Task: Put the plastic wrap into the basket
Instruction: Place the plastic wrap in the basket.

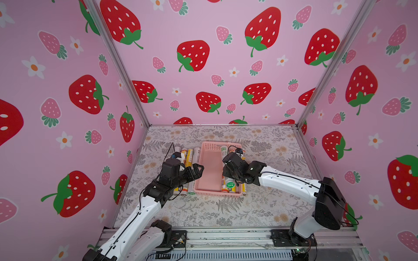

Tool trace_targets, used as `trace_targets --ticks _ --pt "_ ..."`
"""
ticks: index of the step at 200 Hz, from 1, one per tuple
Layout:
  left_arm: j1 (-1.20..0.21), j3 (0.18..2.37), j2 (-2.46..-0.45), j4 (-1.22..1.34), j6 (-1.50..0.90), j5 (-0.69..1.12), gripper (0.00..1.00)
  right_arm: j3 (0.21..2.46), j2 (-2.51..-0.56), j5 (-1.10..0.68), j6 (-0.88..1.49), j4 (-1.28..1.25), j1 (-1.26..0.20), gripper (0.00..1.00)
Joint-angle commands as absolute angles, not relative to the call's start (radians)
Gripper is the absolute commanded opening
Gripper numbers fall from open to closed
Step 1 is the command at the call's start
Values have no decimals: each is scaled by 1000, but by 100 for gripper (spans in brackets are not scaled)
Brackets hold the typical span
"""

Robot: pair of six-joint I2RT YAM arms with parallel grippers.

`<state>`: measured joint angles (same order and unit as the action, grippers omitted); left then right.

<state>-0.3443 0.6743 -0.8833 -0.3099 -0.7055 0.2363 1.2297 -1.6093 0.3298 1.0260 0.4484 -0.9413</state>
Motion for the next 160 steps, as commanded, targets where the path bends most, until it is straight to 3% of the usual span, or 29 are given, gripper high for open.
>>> trace_targets --ticks 1,87,160 --pt "-340 647 -877 -296 -713 267 100 1277 -1620 435 1057 324 -980 22" --pt "-342 593 -751 -348 -727 230 100 1319 -1779 534 1182 308 -1015 22" --pt "-344 621 -770 -442 -710 261 100 1305 -1875 545 1183 230 -1037 23"
